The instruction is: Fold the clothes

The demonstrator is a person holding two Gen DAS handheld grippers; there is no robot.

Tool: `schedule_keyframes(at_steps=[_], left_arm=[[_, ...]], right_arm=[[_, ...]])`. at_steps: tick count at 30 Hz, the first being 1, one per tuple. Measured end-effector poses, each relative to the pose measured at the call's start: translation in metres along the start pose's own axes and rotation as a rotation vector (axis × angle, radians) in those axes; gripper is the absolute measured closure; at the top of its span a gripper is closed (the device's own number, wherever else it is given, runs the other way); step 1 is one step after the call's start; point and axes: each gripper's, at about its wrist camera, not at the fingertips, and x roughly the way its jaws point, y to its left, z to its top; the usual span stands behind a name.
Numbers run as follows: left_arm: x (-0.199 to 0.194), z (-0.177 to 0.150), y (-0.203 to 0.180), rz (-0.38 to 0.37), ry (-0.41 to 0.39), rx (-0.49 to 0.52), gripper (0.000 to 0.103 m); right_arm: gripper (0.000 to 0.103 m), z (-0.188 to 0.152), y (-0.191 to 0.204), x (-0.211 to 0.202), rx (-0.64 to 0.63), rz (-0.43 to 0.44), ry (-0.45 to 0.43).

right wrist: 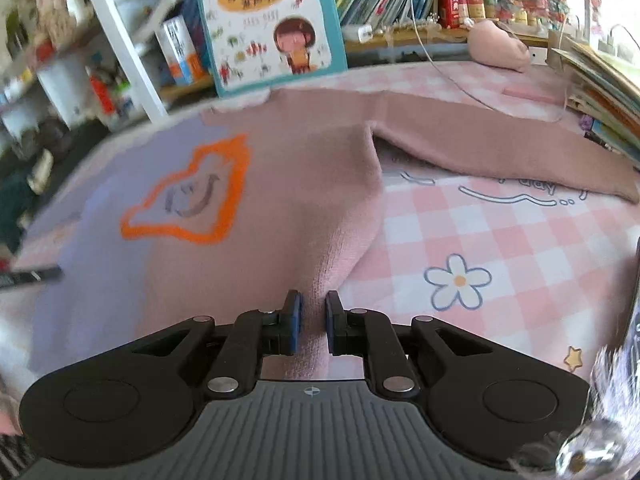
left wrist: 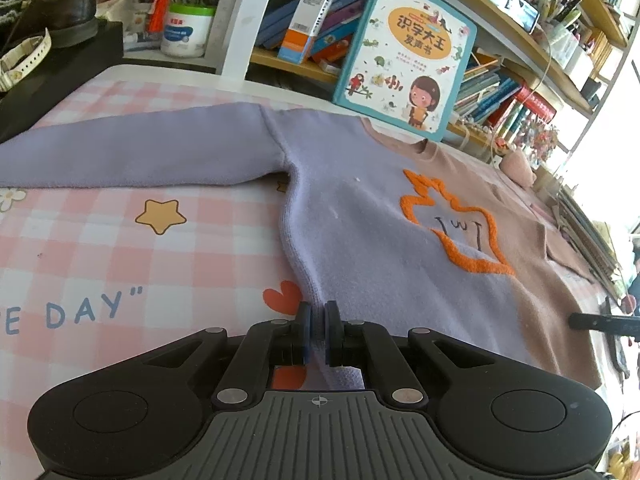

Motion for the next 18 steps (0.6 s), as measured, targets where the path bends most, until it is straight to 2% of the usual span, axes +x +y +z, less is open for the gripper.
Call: schedule_keyframes(at_steps=[4, 6, 7, 10, 12, 15, 18], left_arm=[[-0.001, -0.001, -0.003, 0.004, -0.001, 0.017, 0.098], [-0.003, 0.0, -0.002, -0.002, -0.006, 0.014, 0.097], [-0.005, 0.0, -0.001, -0.003, -0.015, 0.009, 0.096], [-0.009, 0.002, -0.004, 0.02, -0.066, 0.017, 0.093], [-0.012, 0.003, -0.008, 0.036, -0.104, 0.033, 0.083], [-0.012, 0.002, -0.015, 0.059, -0.139, 0.065, 0.074], [-0.009, 0.0, -0.023, 0.078, -0.143, 0.106, 0.073]], right_arm=[[0.085, 0.002, 0.0, -0.001, 0.005, -0.012, -0.014], [0.072, 0.003, 0.003, -0.005, -0.013, -0.034, -0.048], [0.07, 0.004, 0.005, -0.008, -0.025, -0.044, -0.072], [0.055, 0.008, 0.012, -0.015, -0.061, -0.073, -0.144], [0.048, 0.01, 0.017, -0.02, -0.086, -0.093, -0.192], [0.041, 0.01, 0.031, -0.015, -0.142, -0.079, -0.225], [0.037, 0.009, 0.046, -0.009, -0.199, -0.063, -0.256]])
